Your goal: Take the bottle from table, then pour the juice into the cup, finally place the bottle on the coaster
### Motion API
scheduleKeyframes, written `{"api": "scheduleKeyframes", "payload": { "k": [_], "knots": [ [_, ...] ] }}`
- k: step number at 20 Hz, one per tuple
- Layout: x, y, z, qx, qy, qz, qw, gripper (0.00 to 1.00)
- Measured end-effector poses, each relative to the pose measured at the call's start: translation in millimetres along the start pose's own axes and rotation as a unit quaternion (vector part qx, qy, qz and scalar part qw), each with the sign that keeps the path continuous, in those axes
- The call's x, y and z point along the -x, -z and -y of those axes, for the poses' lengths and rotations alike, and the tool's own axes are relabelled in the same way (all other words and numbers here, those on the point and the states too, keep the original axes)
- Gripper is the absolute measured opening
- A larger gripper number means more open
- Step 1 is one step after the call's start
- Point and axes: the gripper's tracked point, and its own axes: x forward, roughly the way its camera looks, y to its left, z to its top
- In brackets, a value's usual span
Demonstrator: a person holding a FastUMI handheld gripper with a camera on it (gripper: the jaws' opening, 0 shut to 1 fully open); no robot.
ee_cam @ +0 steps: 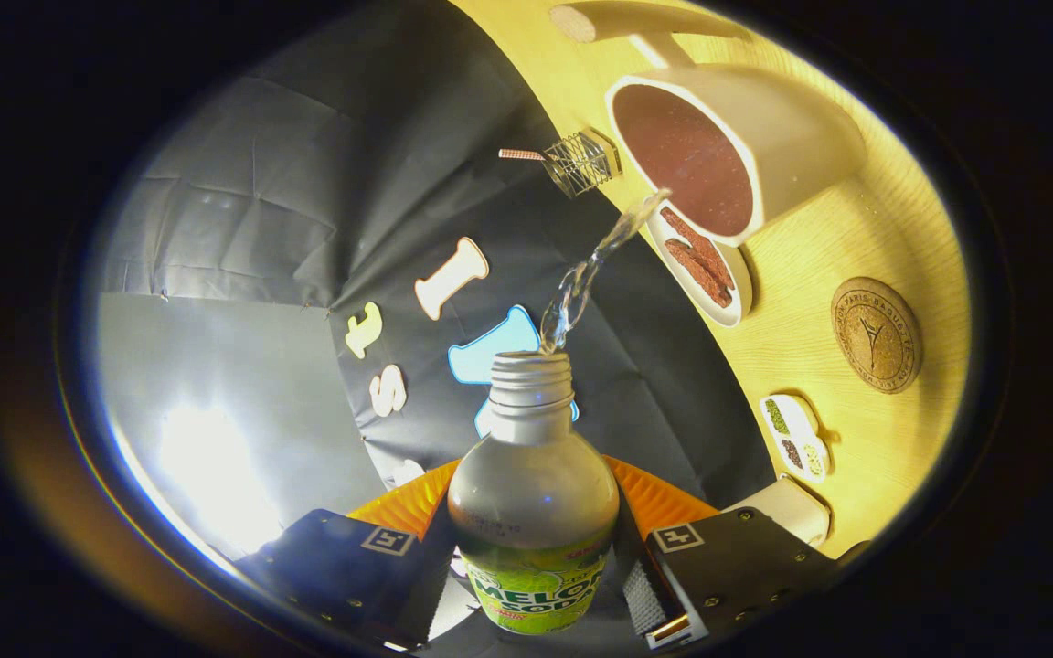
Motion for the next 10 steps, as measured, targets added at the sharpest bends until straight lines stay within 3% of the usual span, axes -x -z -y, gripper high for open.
{"api": "scheduleKeyframes", "payload": {
  "k": [10],
  "knots": [
    [-4,-13,-15,-0.077,-0.018,0.048,0.996,0.78]
  ]
}}
